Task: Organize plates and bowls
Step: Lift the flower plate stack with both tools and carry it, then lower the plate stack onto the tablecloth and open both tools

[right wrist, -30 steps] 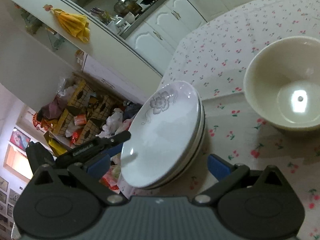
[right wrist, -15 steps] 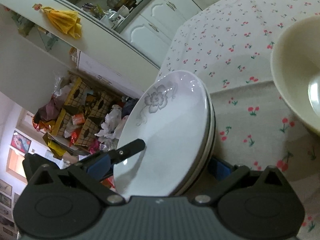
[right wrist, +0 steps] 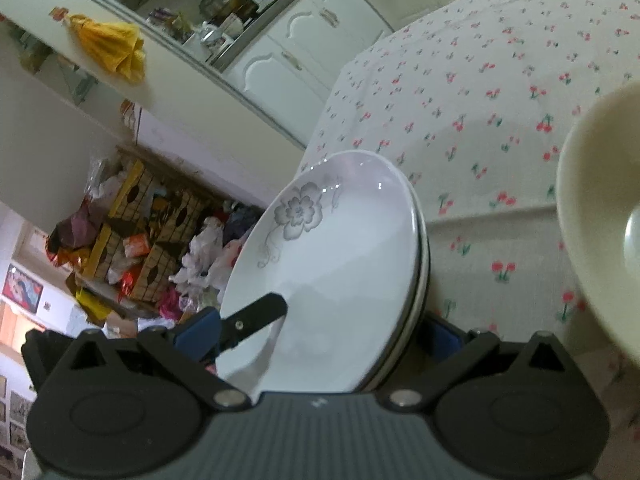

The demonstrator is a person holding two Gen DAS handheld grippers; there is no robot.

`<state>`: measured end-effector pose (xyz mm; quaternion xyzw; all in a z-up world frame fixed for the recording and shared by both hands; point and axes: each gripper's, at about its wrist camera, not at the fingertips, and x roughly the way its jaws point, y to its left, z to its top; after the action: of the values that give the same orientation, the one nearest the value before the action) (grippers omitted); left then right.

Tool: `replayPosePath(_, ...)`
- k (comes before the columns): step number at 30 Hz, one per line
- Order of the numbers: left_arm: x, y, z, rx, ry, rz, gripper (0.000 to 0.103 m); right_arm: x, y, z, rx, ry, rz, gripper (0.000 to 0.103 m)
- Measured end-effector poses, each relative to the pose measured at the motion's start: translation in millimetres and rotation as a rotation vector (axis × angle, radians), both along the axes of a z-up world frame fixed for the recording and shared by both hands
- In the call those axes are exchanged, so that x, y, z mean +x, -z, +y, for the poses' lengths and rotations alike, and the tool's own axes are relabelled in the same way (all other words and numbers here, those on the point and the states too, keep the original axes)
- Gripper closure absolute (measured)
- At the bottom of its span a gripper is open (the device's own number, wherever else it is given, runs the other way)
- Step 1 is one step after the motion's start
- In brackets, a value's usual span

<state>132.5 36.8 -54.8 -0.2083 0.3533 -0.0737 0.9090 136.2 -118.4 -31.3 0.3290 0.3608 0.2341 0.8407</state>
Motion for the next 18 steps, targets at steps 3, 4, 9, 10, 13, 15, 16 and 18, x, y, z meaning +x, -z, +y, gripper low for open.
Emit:
replayPosePath(3, 11.3, -2.9, -3.7, 0.0, -0.002, -0.014, 0.042, 6.7, -4.0, -4.8, 0.007, 0.032, -0.01, 0.0)
replayPosePath(4, 14.8, -3.6, -3.6, 0.001, -0.004, -0.019, 0.042, 9.7, -5.3, -5.6, 0.009, 0.042, -0.012, 0.0)
replayPosePath(9, 31.9, -3.7, -3.7, 0.007, -0.022, -0.029, 0.042, 24.5, -9.7, -7.3, 0.015, 0.072, -0.018, 0.0)
replayPosePath(10, 35.3, -2.6, -3.5, 0.007, -0.023, -0.026, 0.042, 27.2, -9.6, -7.8, 0.019, 0.078, -0.016, 0.0)
replayPosePath(13, 44.6, 0.5, -6.1, 0.005, -0.028, -0.014, 0.041, 35.0, -7.4, -7.9, 0.023, 0.088, -0.008, 0.0)
replayPosePath(15, 43.5, 1.3, -8.6, 0.013, -0.024, -0.006, 0.04, 39.4, -4.7, -9.2, 0.021, 0.099, 0.002, 0.0)
replayPosePath(16, 44.7, 1.9, -10.2, 0.019, -0.023, -0.006, 0.04, 41.5, -2.6, -9.4, 0.019, 0.105, 0.008, 0.0)
replayPosePath(18, 48.2, 0.0, -14.0, 0.03, -0.021, -0.011, 0.04, 44.4, 1.4, -10.9, 0.018, 0.116, 0.019, 0.0)
